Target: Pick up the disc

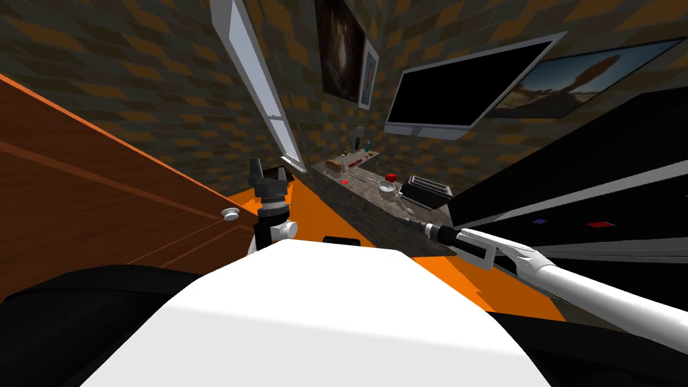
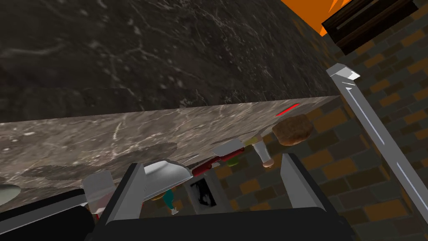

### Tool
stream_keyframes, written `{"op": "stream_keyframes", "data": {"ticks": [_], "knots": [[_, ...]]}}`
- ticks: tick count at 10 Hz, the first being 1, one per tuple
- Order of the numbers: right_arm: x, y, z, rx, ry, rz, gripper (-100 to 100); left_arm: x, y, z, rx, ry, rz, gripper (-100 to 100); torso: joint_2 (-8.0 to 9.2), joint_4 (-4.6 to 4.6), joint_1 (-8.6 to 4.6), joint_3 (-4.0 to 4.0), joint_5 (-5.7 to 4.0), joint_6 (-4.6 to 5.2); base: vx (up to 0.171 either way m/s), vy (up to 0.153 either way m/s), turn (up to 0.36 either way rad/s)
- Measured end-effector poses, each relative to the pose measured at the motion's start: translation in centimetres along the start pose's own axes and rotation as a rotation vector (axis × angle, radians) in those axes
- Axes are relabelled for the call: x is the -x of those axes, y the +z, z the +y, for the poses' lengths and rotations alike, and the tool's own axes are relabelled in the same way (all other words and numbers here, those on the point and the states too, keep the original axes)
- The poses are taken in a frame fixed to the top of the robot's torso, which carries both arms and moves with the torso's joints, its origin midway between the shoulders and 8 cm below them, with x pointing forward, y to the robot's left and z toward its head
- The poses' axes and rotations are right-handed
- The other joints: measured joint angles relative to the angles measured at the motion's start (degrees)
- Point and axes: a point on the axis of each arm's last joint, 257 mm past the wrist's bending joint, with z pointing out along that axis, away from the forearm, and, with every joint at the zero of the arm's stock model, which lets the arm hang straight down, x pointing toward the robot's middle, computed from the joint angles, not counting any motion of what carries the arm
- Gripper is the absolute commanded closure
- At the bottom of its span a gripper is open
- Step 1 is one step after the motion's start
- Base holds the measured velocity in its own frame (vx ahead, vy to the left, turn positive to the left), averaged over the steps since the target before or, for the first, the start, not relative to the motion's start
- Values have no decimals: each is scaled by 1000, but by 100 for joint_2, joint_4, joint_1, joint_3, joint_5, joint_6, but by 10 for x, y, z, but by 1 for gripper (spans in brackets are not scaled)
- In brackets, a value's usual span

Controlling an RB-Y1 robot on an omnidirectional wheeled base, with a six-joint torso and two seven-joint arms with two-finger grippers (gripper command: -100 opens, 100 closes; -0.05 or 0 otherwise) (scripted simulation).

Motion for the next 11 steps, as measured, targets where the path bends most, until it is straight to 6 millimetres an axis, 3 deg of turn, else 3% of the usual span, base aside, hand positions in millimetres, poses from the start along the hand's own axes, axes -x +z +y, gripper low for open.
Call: {"op": "stream_keyframes", "data": {"ticks": [1, 3, 5, 9, 11], "knots": [[-15, -7, -21, -50, 8, 41, -100, 0, 0, 0, 0, 0, 0, 0, -16, -4, -5, -9, -2, -2, 108, -40, 131], [-25, -34, -51, -127, 16, 97, -100, 0, 0, 0, 0, 0, 0, 0, -13, -3, -1, -8, 0, 2, 97, -25, 152], [-30, -39, -66, -161, 10, 117, -100, 0, 0, 0, 0, 0, 0, 0, 9, 2, 3, 4, -1, 8, 50, -22, 120], [-51, -73, -109, -276, 30, 199, -100, 0, 0, 0, 0, 0, 0, 0, -2, 0, 0, -1, 0, 7, 85, -33, 143], [-70, -104, -135, -364, 52, 258, -100, 0, 0, 0, 0, 0, 0, 0, -26, -6, -15, -15, -3, 2, 139, -67, 197]]}}
